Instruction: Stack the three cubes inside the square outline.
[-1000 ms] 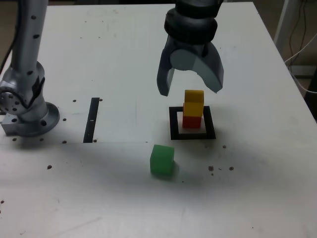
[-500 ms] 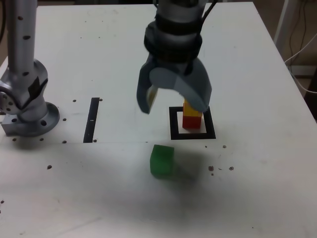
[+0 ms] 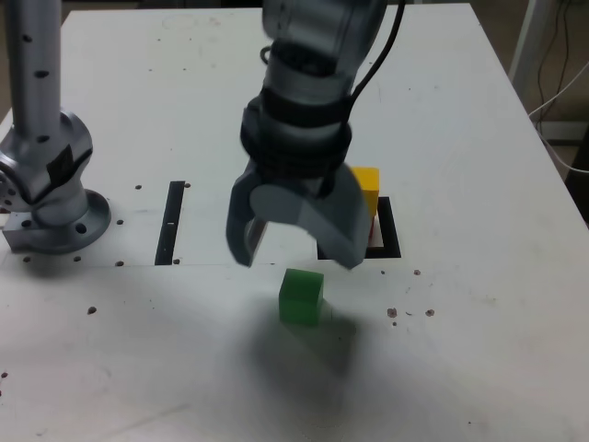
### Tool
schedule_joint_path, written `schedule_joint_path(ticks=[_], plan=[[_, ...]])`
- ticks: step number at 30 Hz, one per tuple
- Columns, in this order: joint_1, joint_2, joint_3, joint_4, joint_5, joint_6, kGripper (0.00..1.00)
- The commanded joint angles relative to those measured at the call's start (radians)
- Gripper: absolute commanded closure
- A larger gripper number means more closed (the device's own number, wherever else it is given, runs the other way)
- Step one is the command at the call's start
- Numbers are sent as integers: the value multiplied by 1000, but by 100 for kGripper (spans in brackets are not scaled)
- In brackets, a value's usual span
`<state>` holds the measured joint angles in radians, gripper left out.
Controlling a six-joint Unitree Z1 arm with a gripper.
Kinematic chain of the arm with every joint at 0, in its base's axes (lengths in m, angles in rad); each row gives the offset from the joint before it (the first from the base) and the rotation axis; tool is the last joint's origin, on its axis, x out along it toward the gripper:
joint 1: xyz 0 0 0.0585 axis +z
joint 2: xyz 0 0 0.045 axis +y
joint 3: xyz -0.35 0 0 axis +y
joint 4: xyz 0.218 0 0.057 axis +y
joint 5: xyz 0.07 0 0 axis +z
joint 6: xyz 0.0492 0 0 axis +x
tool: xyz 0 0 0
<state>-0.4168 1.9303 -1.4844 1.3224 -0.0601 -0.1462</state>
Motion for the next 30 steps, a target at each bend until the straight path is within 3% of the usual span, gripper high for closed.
schedule_joint_path(ticks=[1, 20, 25, 30], plan=[[1, 5, 17, -17, -3, -2, 1], [1, 121, 108, -176, -56, 8, 6], [3, 126, 114, -185, -70, 7, 21], [4, 126, 125, -218, -82, -2, 49]])
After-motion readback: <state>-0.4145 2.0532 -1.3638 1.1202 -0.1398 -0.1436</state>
